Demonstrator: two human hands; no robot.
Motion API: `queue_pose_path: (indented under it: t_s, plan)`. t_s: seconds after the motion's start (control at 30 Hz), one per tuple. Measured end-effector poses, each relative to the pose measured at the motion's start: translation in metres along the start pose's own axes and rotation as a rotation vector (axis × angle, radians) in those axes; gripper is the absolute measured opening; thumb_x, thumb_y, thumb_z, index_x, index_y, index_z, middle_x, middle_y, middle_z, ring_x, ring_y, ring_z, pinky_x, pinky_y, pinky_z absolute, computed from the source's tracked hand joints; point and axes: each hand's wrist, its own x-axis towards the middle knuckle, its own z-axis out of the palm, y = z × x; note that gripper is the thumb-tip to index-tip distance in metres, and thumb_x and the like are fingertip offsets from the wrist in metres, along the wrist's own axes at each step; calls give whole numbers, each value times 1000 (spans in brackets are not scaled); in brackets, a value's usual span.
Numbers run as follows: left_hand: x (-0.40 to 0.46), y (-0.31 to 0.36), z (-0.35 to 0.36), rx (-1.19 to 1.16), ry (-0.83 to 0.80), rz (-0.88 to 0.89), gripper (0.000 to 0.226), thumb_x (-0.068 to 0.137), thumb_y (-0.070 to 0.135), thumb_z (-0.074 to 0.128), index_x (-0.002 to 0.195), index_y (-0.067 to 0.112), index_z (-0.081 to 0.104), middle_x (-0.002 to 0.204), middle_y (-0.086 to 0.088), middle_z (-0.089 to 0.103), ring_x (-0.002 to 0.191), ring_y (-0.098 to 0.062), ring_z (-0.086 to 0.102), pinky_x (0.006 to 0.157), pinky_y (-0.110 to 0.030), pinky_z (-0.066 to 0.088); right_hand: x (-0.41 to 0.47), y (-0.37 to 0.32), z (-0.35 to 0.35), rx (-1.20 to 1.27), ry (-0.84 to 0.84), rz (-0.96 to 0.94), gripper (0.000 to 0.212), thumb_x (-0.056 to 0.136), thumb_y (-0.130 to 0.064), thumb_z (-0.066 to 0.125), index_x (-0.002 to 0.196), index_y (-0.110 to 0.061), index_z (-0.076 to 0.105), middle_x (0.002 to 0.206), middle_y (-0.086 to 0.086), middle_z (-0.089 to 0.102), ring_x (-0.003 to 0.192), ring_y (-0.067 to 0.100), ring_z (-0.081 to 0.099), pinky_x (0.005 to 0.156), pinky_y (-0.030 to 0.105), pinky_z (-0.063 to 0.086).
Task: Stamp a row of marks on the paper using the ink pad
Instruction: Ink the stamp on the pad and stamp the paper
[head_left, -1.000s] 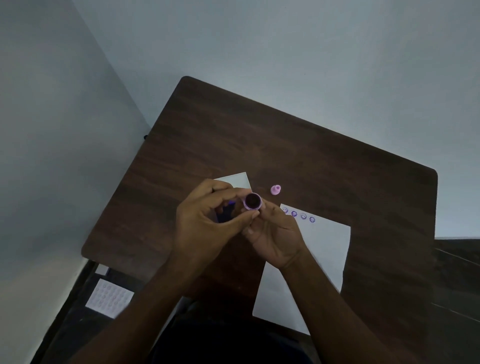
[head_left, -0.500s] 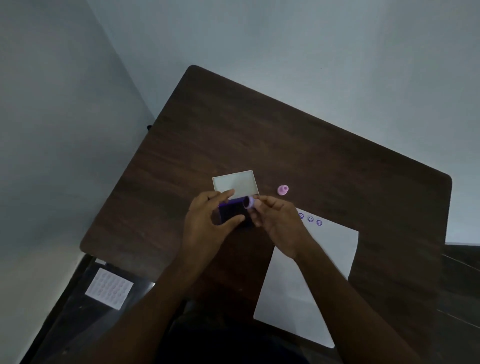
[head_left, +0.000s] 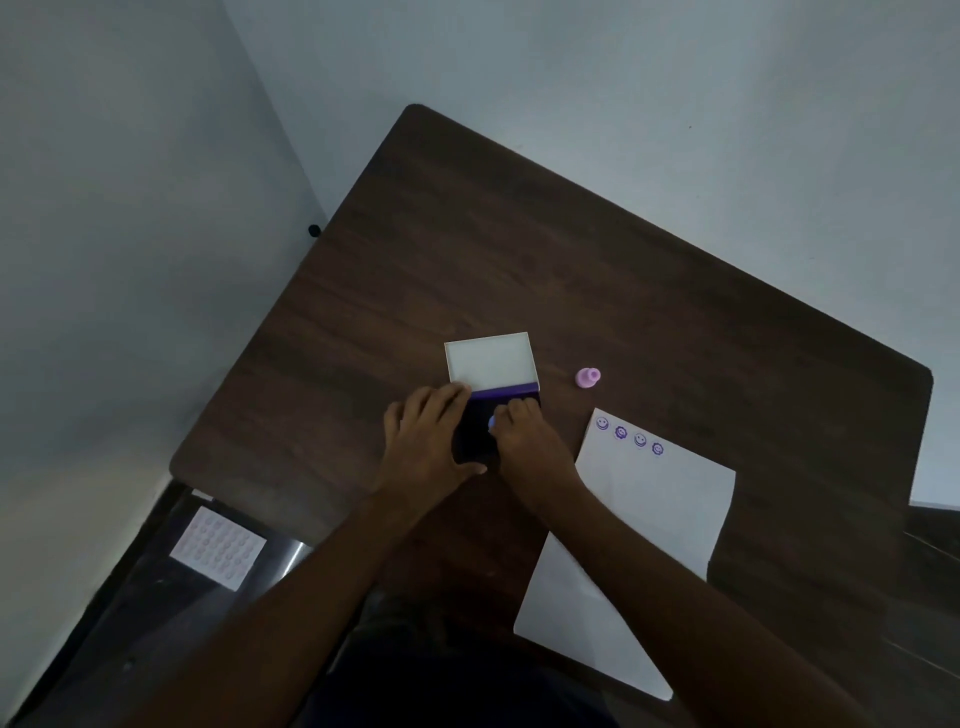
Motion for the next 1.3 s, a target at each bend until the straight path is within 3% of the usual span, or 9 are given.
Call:
queue_pose_path:
  t_s: [0.27,0.43,1.0,1.2,1.3]
  plan:
    - [3,0,2,-24,92,-31,91,51,59,81,130,26,51,133,2,56,114,-25,48,94,-46,37,-4,-9,2,-26,106,-7,42,63,-5,83,99,6,64,95,25,67,87,37,64,77,42,55]
    - [5,-2,-1,-7,84,-19,92,48,59,82,129,25,53,131,1,58,112,-27,50,92,-47,38,-1,-10,2,20,86,21,40,76,-9,74,110,4,58,110,25,62,102,37,58,90,44,49]
    - [10,-7,2,9,82,-5,89,49,65,76,126,27,51,126,1,60,109,-27,49,92,-49,38,0,-11,3,57,104,51,39,80,-11,70,114,1,56,114,22,61,105,33,55,92,41,47]
    - [12,-3,-4,28,37,9,91,51,63,77,130,27,51,133,2,55,115,-25,43,91,-45,36,-1,-13,3,80,70,101,45,84,-16,66,124,-5,50,127,17,54,117,29,48,99,38,41]
    - [10,1,-8,4,-10,12,98,52,63,77,137,28,44,142,3,45,120,-24,39,92,-43,33,-2,-11,-10,174,29,179,36,86,-18,62,120,-10,53,125,13,55,115,24,48,99,34,39]
